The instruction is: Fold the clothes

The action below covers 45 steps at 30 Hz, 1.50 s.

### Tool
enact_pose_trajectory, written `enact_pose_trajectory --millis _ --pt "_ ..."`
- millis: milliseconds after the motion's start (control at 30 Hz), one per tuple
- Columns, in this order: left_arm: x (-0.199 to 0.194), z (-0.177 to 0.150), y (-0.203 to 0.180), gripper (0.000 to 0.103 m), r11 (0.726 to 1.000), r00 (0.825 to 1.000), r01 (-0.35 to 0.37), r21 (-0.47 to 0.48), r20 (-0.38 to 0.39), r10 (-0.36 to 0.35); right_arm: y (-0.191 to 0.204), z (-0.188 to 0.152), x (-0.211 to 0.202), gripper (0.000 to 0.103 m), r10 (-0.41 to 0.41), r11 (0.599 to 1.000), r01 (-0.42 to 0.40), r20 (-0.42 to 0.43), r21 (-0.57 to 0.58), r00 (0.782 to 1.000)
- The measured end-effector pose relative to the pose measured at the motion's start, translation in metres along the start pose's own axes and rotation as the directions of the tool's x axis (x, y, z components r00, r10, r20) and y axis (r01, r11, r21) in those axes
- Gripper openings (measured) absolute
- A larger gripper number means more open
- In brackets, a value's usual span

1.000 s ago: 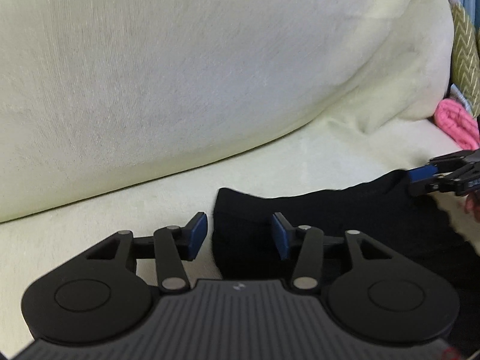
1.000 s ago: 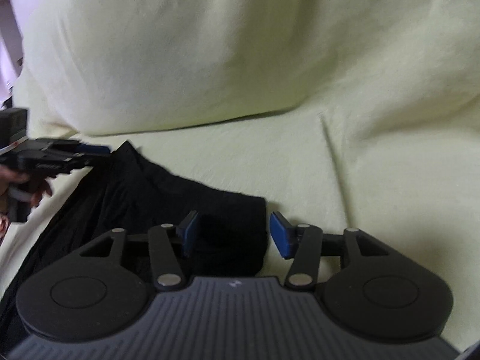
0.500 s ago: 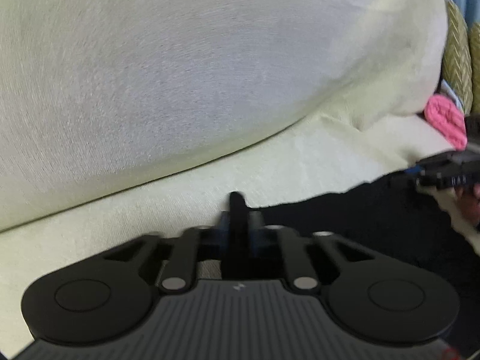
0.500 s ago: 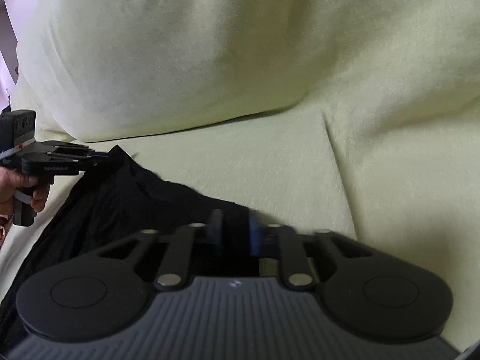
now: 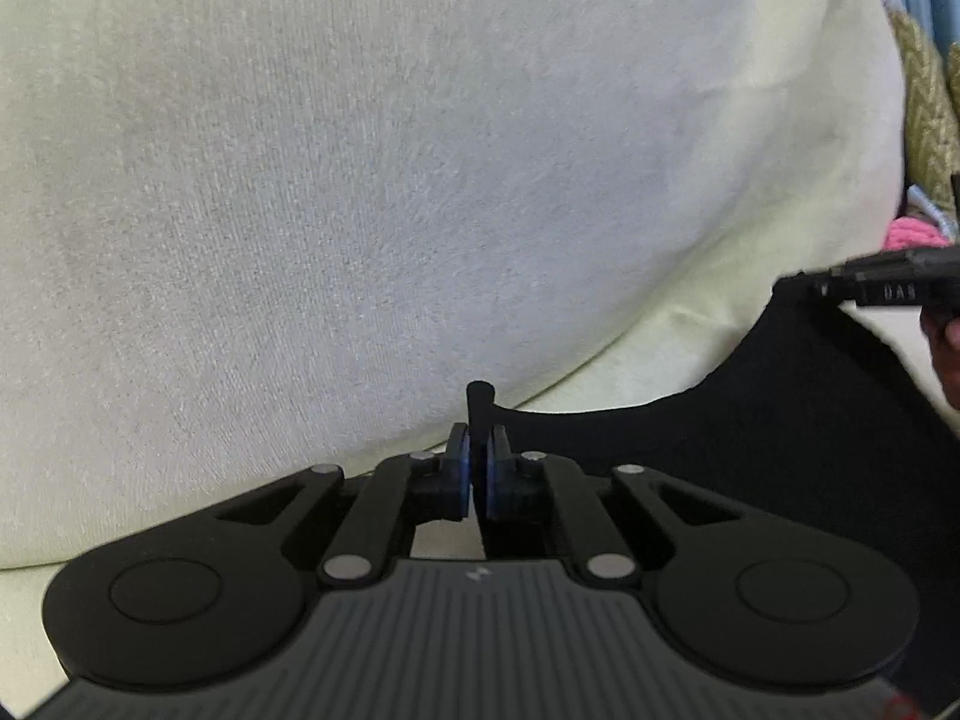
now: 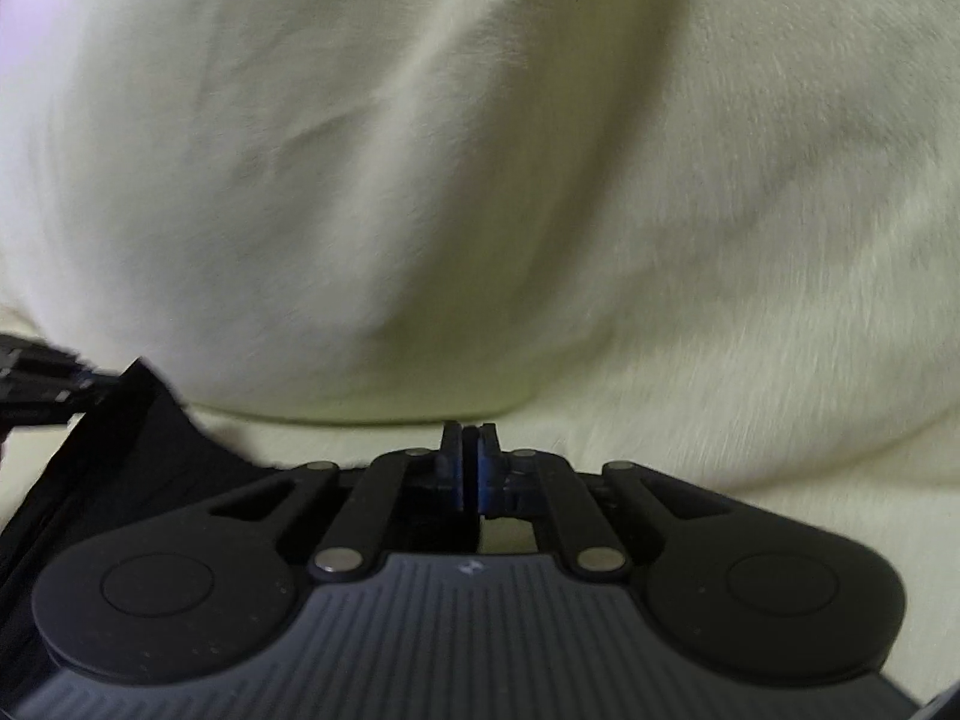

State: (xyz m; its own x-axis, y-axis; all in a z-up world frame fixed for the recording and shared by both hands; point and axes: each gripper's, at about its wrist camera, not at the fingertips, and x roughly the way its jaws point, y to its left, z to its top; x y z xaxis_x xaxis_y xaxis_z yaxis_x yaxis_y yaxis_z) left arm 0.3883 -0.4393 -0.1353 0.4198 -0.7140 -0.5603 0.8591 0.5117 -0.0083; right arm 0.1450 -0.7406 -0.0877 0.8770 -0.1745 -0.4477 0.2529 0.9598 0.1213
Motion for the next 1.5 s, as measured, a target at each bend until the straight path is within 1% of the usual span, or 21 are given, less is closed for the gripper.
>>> enact_pose_trajectory --millis 133,233,367,400,467,500,533,567,600,633,733,767,867,1000,1067,1167,1233,1333,1433,1467,1500 --pt "0.016 -0.003 0.006 0.003 0.999 0.999 -0.035 -0.020 -0.021 0.034 0.006 0.003 0.021 0.002 -0.034 0.998 0.033 -0.014 -0.049 0.999" --pt "0.029 -0.009 0.007 0.003 0.998 0.995 -0.056 -0.003 -0.081 0.055 0.009 -0.011 0.037 0.002 -0.038 0.996 0.033 -0.065 -0.080 0.997" --pt "0.034 -0.019 0.007 0.004 0.997 0.994 -0.076 0.025 -0.080 0.078 0.012 -0.030 0.057 0.003 -0.041 0.994 0.026 -0.134 -0.110 0.990" --pt "0.034 -0.020 0.007 0.009 0.997 0.994 -0.078 0.027 -0.075 0.080 0.012 -0.034 0.059 0.004 -0.035 0.994 0.020 -0.146 -0.107 0.989" --pt "0.033 -0.021 0.009 0.018 0.996 0.994 -0.084 0.026 -0.070 0.085 0.015 -0.034 0.056 0.007 -0.051 0.991 0.034 -0.134 -0.131 0.990" --pt "0.031 -0.021 0.011 0.033 0.996 0.994 -0.085 0.017 -0.073 0.086 0.016 -0.033 0.054 0.017 -0.071 0.989 0.051 -0.135 -0.142 0.988" --pt "0.027 -0.021 0.013 0.039 0.995 0.992 -0.097 0.002 -0.077 0.097 0.017 -0.030 0.049 0.035 -0.106 0.984 0.083 -0.141 -0.159 0.984" --pt "0.022 -0.021 0.015 0.044 0.994 0.991 -0.108 -0.014 -0.081 0.106 0.018 -0.028 0.043 0.042 -0.141 0.979 0.117 -0.137 -0.169 0.980" --pt "0.016 -0.023 0.018 0.044 0.993 0.990 -0.116 -0.033 -0.083 0.113 0.020 -0.024 0.032 0.046 -0.180 0.972 0.156 -0.131 -0.174 0.975" --pt "0.007 -0.025 0.021 0.044 0.991 0.989 -0.122 -0.057 -0.087 0.116 0.021 -0.021 0.020 0.046 -0.219 0.965 0.195 -0.125 -0.177 0.968" --pt "-0.032 -0.037 0.030 0.044 0.984 0.991 -0.118 -0.134 -0.082 0.108 0.029 -0.014 -0.034 0.046 -0.237 0.966 0.221 -0.127 -0.131 0.963" --pt "-0.047 -0.042 0.031 0.044 0.981 0.992 -0.110 -0.157 -0.079 0.099 0.034 -0.014 -0.057 0.046 -0.230 0.970 0.217 -0.122 -0.112 0.966" --pt "-0.090 -0.063 0.020 0.043 0.979 0.994 -0.074 -0.191 -0.095 0.056 0.064 -0.029 -0.128 0.046 -0.167 0.983 0.155 -0.121 -0.100 0.978" --pt "-0.156 -0.089 -0.015 0.043 0.988 0.990 -0.006 -0.157 -0.141 -0.016 0.119 -0.066 -0.222 0.046 -0.090 0.992 0.078 -0.120 -0.102 0.989" --pt "-0.188 -0.107 -0.033 0.043 0.990 0.982 0.041 -0.138 -0.177 -0.066 0.145 -0.090 -0.265 0.046 -0.063 0.997 0.056 -0.124 -0.055 0.990" --pt "-0.216 -0.137 -0.069 0.043 0.985 0.956 0.125 -0.122 -0.250 -0.153 0.176 -0.128 -0.315 0.045 -0.011 0.999 0.015 -0.149 0.032 0.989" --pt "-0.229 -0.154 -0.088 0.043 0.981 0.942 0.160 -0.105 -0.281 -0.184 0.201 -0.159 -0.337 0.045 0.008 0.999 0.001 -0.186 0.046 0.983" --pt "-0.247 -0.176 -0.110 0.042 0.977 0.925 0.194 -0.090 -0.314 -0.213 0.237 -0.197 -0.355 0.044 0.049 0.997 -0.032 -0.227 0.077 0.973" --pt "-0.255 -0.192 -0.124 0.040 0.979 0.919 0.194 -0.062 -0.339 -0.204 0.271 -0.223 -0.354 0.041 0.059 0.997 -0.042 -0.273 0.070 0.960" --pt "-0.255 -0.197 -0.128 0.033 0.980 0.918 0.190 -0.053 -0.344 -0.196 0.281 -0.229 -0.352 0.040 0.060 0.997 -0.046 -0.277 0.058 0.959" --pt "-0.254 -0.200 -0.132 0.031 0.982 0.921 0.183 -0.046 -0.343 -0.187 0.292 -0.230 -0.349 0.040 0.055 0.998 -0.050 -0.269 0.028 0.962"
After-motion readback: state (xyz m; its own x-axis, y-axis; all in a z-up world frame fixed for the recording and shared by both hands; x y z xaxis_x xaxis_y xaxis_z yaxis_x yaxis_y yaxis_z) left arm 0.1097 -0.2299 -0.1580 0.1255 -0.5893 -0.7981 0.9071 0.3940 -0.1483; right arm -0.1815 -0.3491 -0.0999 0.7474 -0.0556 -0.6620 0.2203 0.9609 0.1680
